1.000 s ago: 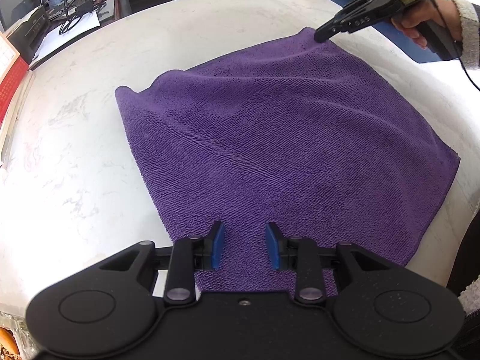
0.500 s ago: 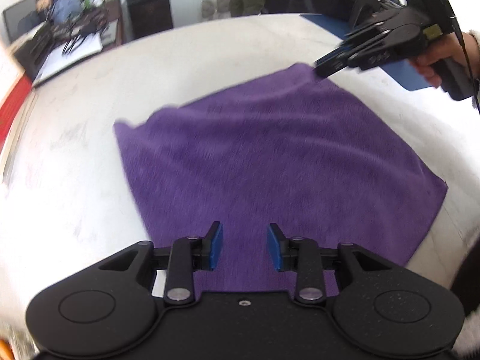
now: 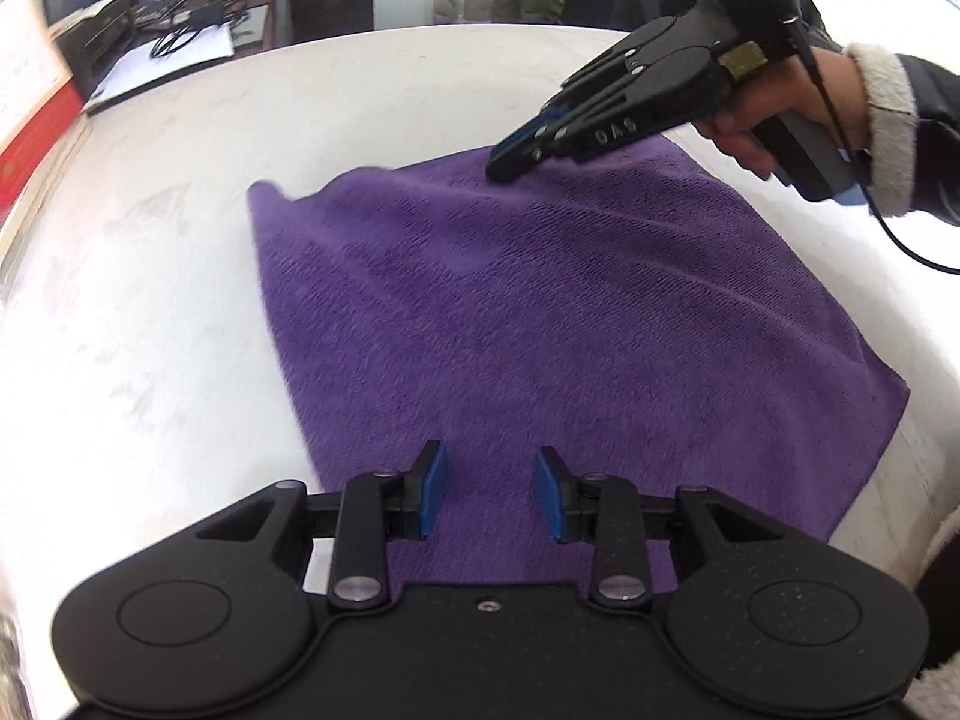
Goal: Fold towel
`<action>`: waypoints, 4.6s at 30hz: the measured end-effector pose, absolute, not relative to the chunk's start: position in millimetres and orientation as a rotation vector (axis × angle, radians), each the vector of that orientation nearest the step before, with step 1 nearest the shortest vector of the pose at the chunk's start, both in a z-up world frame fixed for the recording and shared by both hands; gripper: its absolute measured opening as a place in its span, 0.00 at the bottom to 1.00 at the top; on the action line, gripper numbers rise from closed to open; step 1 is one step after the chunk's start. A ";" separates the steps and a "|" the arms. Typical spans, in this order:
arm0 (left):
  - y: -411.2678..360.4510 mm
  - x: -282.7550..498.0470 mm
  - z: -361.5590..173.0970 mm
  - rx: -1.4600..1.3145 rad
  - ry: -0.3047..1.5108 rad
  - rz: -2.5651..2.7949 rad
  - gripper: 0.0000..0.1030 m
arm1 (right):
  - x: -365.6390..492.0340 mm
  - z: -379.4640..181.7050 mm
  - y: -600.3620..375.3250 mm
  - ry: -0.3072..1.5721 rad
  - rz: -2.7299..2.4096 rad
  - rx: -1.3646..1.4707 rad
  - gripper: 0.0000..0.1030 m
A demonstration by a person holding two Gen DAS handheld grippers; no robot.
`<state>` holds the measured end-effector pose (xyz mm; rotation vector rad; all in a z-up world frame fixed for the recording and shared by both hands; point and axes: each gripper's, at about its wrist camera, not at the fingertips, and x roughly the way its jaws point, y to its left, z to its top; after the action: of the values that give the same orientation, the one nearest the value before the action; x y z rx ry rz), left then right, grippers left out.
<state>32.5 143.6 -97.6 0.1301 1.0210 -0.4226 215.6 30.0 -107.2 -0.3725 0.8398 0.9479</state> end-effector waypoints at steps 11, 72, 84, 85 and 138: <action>154.3 15.4 -94.8 0.109 1.041 -0.433 0.29 | 228.1 -102.5 36.3 0.797 0.902 -0.408 0.09; 163.5 51.9 -103.0 0.073 0.904 -0.585 0.34 | 218.8 -113.5 -46.7 0.844 0.590 -0.147 0.16; 160.6 42.7 -91.7 0.124 0.899 -0.593 0.34 | 201.4 -96.8 -90.0 0.822 0.432 -0.072 0.16; 159.1 38.2 -87.8 0.123 0.895 -0.601 0.34 | 189.8 -92.6 -89.5 0.818 0.448 -0.075 0.16; 131.4 -109.7 -81.0 0.013 0.993 -0.229 0.36 | -40.9 -97.8 -179.5 0.894 0.531 0.107 0.36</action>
<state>-109.7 131.4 -81.0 0.0134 0.9931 -0.2289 -40.9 -179.5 -97.8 0.1071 0.8935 0.5311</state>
